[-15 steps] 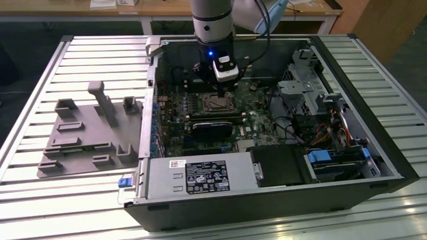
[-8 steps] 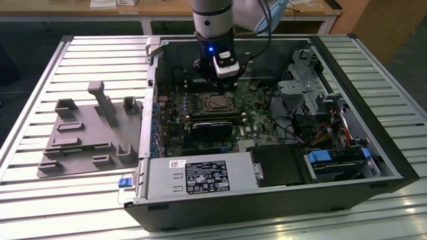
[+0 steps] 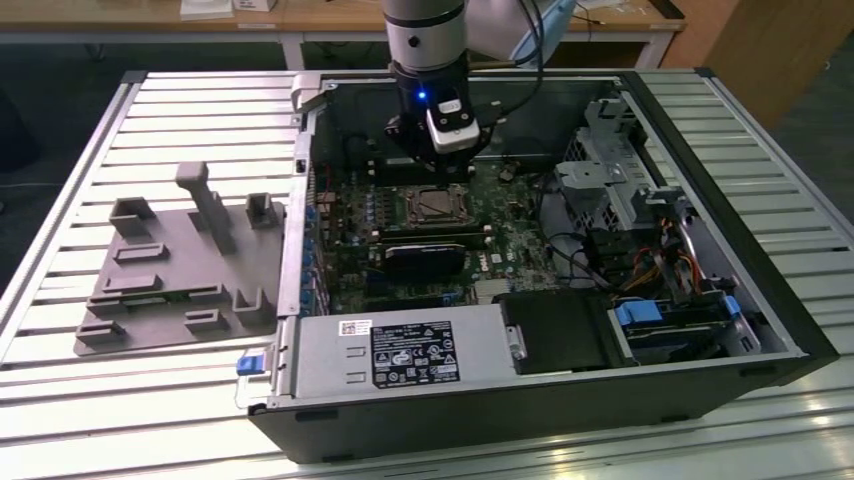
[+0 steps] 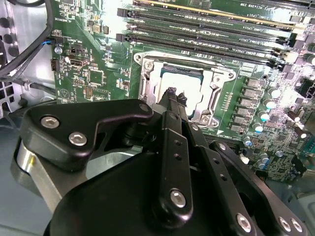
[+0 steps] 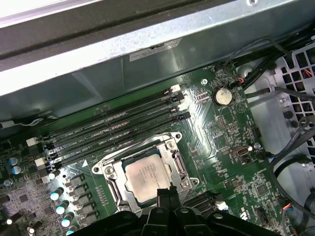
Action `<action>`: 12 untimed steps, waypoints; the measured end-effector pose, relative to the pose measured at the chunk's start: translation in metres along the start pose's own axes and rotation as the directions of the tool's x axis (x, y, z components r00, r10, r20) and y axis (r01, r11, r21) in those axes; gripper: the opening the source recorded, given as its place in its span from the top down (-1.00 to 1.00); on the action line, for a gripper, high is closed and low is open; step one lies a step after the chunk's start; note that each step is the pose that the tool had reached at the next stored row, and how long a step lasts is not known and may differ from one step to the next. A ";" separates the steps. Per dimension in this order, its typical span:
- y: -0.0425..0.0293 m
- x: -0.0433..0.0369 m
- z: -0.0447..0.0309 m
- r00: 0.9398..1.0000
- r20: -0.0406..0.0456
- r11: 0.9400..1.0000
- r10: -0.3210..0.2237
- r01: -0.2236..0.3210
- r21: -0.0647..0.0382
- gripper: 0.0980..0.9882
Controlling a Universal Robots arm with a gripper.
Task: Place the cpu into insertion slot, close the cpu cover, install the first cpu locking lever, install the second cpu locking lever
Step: 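Install the second cpu locking lever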
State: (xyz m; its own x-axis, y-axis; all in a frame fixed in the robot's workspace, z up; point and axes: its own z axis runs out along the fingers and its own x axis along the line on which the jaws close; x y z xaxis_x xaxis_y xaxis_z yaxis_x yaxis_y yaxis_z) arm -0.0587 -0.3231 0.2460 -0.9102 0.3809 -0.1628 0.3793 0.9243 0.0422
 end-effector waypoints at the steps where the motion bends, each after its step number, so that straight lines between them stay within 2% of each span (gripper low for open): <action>1: 0.0000 0.0000 0.0000 1.000 0.000 1.000 0.000 0.000 0.000 0.99; 9: 0.0000 0.0000 -0.0002 1.000 0.000 1.000 0.000 0.000 0.000 0.99; 12: 0.0001 -0.0005 -0.0032 1.000 0.000 1.000 0.000 0.000 0.000 0.99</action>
State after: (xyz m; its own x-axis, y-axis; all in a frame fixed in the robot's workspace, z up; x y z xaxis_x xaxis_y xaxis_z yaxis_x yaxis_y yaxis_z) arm -0.0587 -0.3231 0.2493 -0.9102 0.3809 -0.1628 0.3793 0.9243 0.0421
